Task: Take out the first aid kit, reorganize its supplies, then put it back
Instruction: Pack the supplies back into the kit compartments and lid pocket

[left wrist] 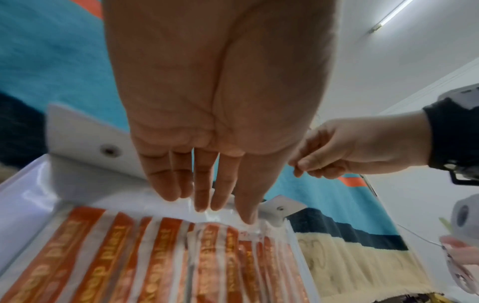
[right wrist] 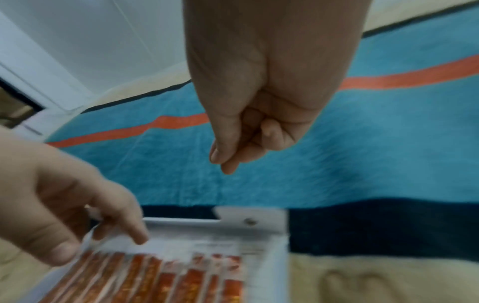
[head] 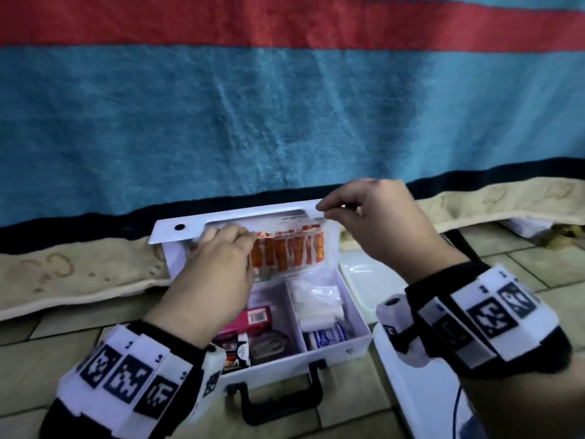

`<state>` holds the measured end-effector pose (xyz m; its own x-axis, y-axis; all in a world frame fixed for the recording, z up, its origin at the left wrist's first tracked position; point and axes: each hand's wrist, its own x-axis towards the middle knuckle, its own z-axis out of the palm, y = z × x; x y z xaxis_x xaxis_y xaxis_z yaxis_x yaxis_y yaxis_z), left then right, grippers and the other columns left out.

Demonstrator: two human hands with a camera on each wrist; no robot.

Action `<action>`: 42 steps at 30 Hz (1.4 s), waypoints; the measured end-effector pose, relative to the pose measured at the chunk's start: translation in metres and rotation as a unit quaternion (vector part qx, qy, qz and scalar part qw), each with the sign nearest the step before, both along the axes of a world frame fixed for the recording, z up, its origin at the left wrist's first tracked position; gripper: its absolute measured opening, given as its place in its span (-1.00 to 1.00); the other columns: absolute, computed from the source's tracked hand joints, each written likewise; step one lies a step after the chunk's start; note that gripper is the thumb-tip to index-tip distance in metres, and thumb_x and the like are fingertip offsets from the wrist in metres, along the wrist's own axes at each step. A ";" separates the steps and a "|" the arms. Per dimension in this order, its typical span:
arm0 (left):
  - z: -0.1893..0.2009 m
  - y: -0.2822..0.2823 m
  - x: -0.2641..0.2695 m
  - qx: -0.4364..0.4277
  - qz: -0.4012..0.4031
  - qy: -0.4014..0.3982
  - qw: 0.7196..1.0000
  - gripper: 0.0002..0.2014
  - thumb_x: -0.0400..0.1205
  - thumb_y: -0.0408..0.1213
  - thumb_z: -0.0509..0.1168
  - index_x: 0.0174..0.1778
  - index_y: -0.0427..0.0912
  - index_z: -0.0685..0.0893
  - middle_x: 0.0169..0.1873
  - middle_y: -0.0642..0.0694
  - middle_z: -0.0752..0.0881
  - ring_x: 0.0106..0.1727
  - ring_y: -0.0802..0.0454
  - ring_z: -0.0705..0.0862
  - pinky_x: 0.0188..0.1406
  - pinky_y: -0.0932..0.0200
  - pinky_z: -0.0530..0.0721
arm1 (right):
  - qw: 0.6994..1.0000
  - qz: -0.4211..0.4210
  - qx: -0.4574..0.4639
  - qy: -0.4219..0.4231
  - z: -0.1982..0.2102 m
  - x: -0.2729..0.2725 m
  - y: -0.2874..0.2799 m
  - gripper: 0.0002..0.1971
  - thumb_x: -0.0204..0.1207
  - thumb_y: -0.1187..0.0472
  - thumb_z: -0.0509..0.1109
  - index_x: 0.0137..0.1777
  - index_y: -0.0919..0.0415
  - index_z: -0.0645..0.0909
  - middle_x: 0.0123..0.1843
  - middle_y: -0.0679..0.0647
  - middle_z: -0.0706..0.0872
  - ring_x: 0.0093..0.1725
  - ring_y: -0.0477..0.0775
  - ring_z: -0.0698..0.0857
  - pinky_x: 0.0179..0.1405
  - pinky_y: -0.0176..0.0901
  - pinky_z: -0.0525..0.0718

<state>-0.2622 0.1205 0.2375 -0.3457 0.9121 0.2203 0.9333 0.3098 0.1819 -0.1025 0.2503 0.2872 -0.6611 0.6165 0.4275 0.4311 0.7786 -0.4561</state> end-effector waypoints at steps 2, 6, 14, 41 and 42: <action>0.005 0.000 0.016 0.007 -0.020 -0.006 1.000 -0.47 0.65 -0.13 0.24 0.56 -0.09 0.33 0.44 0.03 0.37 0.41 0.03 0.22 0.46 0.21 0.18 | 0.999 -0.044 -0.021 0.013 -0.001 0.039 0.005 -0.88 0.43 0.25 0.50 -0.09 0.06 0.82 -0.14 -0.02 0.83 -0.24 -0.19 0.65 -0.23 -0.53 0.46; 0.005 0.009 0.060 -0.008 -0.106 -0.022 0.994 -0.54 0.68 -0.11 0.19 0.52 -0.05 0.39 0.46 0.05 0.36 0.46 0.04 0.24 0.48 0.19 0.20 | 0.983 -0.169 -0.054 -0.051 -0.021 0.119 0.012 -0.88 0.38 0.27 0.54 -0.11 0.08 0.81 -0.28 0.01 0.76 -0.30 -0.08 0.62 -0.32 -0.64 0.45; -0.027 0.047 0.149 -0.132 -0.260 -0.010 0.956 -0.62 0.68 -0.07 0.17 0.40 -0.09 0.49 0.41 0.00 0.42 0.44 -0.02 0.34 0.42 0.09 0.39 | 0.873 -0.221 -0.160 -0.404 -0.103 0.213 -0.014 -0.82 0.49 -0.11 0.38 -0.06 -0.04 0.66 0.14 -0.01 0.73 0.11 0.00 0.64 -0.10 -0.25 0.38; -0.079 0.124 0.251 -0.262 -0.369 0.126 0.883 -0.75 0.64 -0.44 0.10 0.17 -0.29 0.59 0.24 -0.28 0.51 0.18 -0.26 0.60 -0.10 0.13 0.34 | 0.875 -0.254 -0.070 -0.406 -0.138 0.216 -0.008 -0.58 0.44 0.16 0.38 -0.43 0.06 0.15 -0.37 0.01 0.45 -0.19 0.09 0.48 -0.53 -0.28 0.14; -0.078 0.124 0.252 -0.269 -0.367 0.136 0.880 -0.74 0.65 -0.46 0.09 0.19 -0.30 0.59 0.24 -0.28 0.50 0.19 -0.27 0.59 -0.09 0.11 0.36 | 0.875 -0.259 -0.076 -0.403 -0.140 0.216 -0.006 -0.58 0.41 0.16 0.41 -0.43 0.05 0.16 -0.42 -0.03 0.35 -0.21 0.08 0.45 -0.55 -0.33 0.09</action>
